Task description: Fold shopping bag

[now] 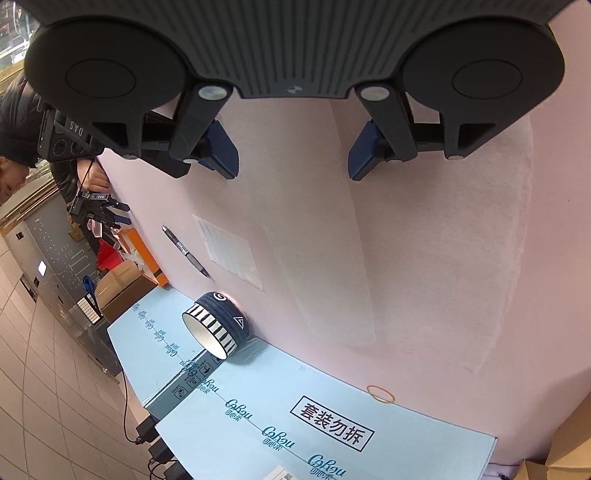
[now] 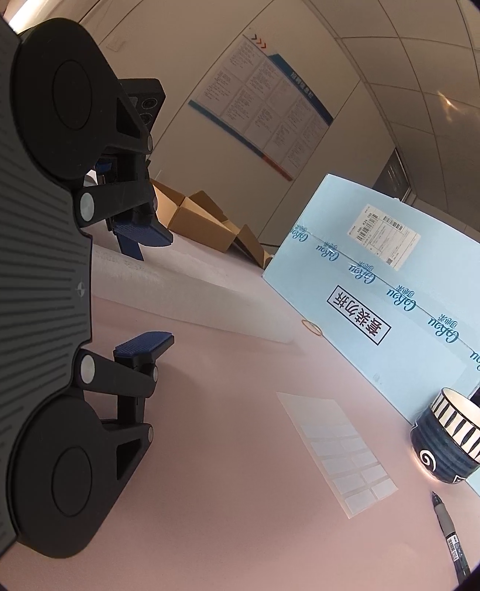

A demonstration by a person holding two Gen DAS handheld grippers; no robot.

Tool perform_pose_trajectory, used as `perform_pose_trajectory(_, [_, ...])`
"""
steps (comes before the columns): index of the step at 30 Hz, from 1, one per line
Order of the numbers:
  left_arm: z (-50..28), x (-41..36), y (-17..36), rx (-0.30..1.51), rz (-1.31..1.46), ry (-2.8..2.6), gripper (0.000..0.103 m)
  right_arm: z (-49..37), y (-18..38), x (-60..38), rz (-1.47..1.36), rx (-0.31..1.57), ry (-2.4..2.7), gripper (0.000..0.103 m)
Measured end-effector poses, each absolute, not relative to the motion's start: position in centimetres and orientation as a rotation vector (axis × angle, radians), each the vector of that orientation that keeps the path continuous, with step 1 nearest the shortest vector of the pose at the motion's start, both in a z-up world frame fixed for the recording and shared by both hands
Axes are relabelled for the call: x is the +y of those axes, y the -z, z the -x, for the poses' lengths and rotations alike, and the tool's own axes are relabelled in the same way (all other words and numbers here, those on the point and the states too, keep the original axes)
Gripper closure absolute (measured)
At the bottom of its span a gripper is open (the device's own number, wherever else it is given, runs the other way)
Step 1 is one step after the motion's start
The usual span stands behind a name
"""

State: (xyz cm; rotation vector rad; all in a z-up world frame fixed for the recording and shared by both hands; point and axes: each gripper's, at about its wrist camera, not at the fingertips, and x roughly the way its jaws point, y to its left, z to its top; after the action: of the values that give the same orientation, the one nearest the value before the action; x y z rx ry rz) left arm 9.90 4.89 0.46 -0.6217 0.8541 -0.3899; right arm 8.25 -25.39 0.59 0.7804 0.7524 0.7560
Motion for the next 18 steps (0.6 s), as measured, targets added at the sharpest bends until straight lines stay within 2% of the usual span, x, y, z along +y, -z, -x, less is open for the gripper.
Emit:
perform_pose_trajectory(5, [-11.1,5.8,-0.2,0.907,0.722,0.392,0.041,-8.1,-0.9,-25.3,-0.744,0.744,-0.762,0.055])
perform_pose_trajectory(7, [-11.5,6.0,0.0,0.919,0.761,0.397,0.043,-7.9,-1.6,-24.6,-0.651,0.743,-0.758,0.059])
perform_pose_trajectory(9, [-11.8,6.2,0.2,0.925,0.780,0.396,0.051,-7.3,-2.6,-23.6,-0.531,0.727,-0.769,0.070])
perform_pose_trajectory(10, [-11.8,6.2,0.2,0.927,0.783,0.396,0.055,-7.0,-3.0,-23.1,-0.484,0.729,-0.789,0.080])
perform_pose_trajectory(11, [-11.9,6.2,0.3,0.930,0.787,0.396,0.057,-6.8,-3.2,-22.7,-0.453,0.739,-0.814,0.081])
perform_pose_trajectory(13, [-12.0,6.0,0.5,0.944,0.786,0.413,0.072,-6.6,-3.4,-22.2,-0.426,0.777,-0.813,0.081])
perform_pose_trajectory(18, [-12.5,5.5,1.2,0.977,0.786,0.438,0.081,-6.8,-2.5,-22.9,-0.499,0.862,-0.789,0.079])
